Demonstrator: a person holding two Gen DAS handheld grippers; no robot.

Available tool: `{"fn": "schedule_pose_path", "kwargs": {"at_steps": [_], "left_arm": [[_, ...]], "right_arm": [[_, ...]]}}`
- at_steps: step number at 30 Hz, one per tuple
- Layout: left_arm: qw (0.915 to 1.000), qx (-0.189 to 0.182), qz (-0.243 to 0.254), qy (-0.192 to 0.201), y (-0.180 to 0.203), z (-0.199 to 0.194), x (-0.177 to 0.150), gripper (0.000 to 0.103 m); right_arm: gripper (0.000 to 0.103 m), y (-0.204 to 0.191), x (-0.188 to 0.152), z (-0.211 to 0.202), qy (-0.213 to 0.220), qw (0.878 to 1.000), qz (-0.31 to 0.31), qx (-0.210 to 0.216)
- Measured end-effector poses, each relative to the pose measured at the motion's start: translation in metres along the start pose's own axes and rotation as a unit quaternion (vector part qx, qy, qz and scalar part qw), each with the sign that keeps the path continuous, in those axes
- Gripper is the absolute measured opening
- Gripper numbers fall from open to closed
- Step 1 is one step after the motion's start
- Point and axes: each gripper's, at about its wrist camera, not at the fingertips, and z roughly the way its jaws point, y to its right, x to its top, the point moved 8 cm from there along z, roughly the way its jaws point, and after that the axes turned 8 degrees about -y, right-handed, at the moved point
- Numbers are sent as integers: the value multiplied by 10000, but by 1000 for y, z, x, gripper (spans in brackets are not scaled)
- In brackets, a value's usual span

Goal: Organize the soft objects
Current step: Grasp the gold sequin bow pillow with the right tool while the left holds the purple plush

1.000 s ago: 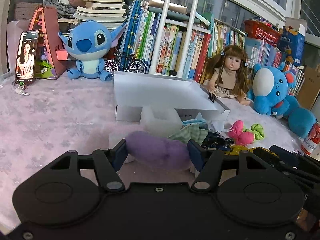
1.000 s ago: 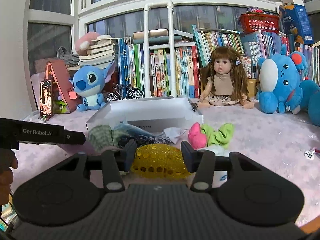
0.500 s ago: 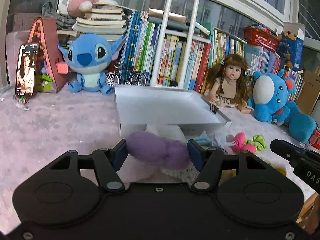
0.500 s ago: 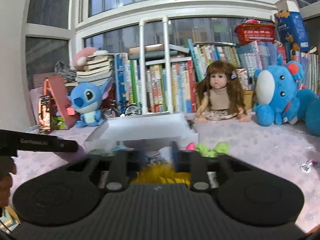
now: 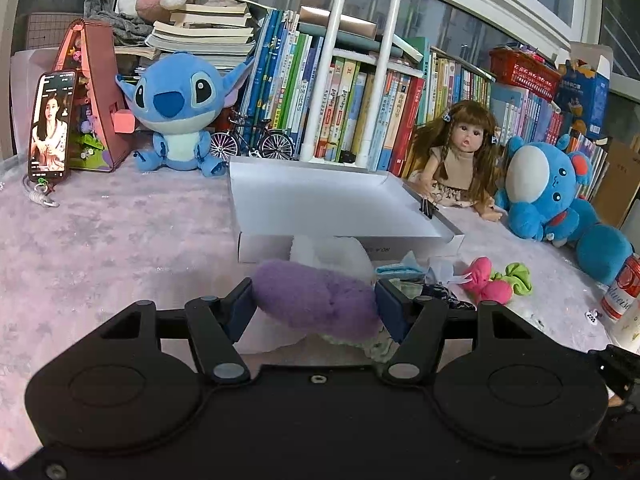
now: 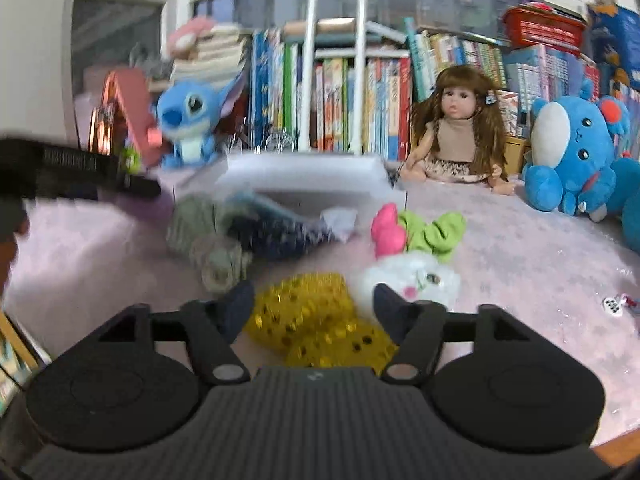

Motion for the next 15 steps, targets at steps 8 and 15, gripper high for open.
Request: {"fn": "schedule_pose_path", "kwargs": {"at_steps": [8,15], "left_arm": [[10000,2,-1,-55,0,3,-4,62],[10000,-2,-21,-80,1,5,-6,62]], "right_arm": [[84,-7,-9,23,-396,9982,-360,-284],[64,-19,-16,36,-683,9962,-537,-104]]}}
